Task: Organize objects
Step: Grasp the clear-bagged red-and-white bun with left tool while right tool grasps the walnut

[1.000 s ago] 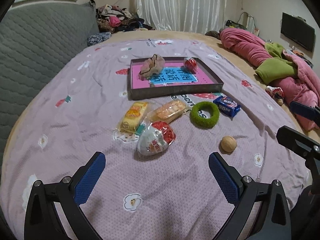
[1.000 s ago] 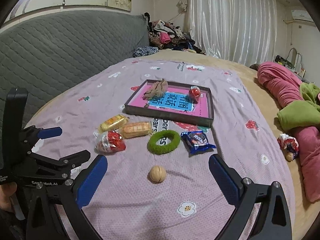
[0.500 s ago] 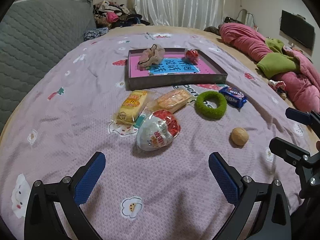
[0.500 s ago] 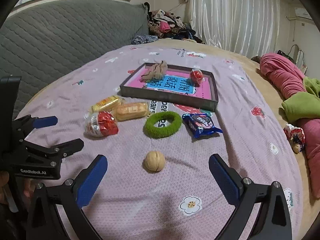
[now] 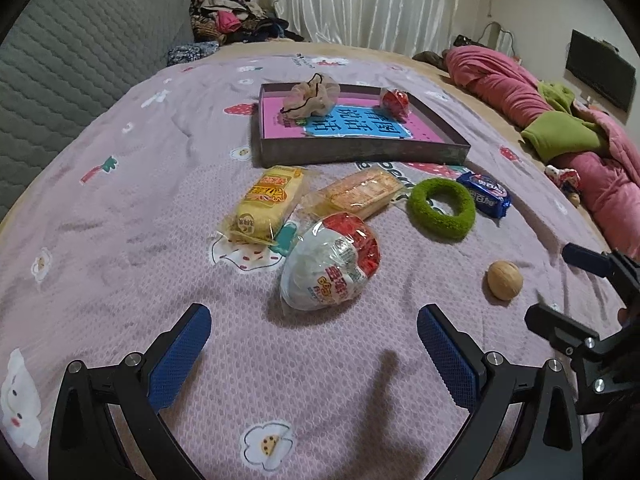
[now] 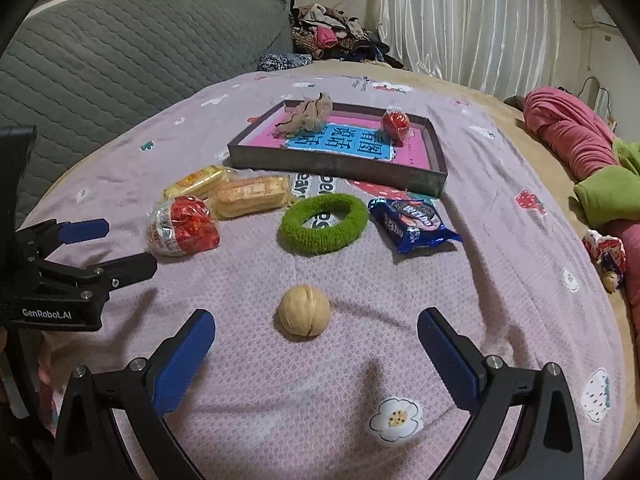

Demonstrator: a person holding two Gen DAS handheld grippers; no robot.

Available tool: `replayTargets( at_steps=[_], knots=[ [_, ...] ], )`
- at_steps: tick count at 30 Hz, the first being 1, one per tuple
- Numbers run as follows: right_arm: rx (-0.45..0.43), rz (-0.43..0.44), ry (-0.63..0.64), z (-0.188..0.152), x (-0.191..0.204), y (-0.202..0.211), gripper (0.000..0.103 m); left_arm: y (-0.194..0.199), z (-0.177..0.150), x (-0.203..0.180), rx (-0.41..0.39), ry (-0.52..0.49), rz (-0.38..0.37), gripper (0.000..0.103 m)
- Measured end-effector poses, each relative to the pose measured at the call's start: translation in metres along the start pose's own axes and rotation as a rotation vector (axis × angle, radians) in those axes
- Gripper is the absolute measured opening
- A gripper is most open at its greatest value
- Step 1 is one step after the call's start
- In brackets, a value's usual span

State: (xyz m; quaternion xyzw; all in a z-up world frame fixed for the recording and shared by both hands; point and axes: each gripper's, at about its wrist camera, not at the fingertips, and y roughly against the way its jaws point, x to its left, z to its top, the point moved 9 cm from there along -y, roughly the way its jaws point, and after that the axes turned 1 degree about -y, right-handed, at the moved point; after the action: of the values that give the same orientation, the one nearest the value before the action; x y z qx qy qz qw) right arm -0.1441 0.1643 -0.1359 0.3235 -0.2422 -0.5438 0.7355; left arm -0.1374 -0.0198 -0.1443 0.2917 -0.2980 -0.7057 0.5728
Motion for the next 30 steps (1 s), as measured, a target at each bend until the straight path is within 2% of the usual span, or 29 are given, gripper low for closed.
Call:
replayTargets(
  at_steps=[5, 22, 30],
  knots=[
    [0.013, -0.021, 0.005, -0.002, -0.001, -0.011, 0.102, -0.009, 0.001, -0.001, 0.007, 0.0, -0.02, 0.103],
    [0.047, 0.004, -0.016, 0.0, -0.004, -0.04, 0.102, -0.037, 0.011, -0.004, 0.015, 0.027, -0.069, 0.102],
    [0.058, 0.015, -0.017, 0.001, -0.002, -0.049, 0.1, -0.046, 0.012, -0.016, 0.028, 0.01, -0.106, 0.099]
  ],
)
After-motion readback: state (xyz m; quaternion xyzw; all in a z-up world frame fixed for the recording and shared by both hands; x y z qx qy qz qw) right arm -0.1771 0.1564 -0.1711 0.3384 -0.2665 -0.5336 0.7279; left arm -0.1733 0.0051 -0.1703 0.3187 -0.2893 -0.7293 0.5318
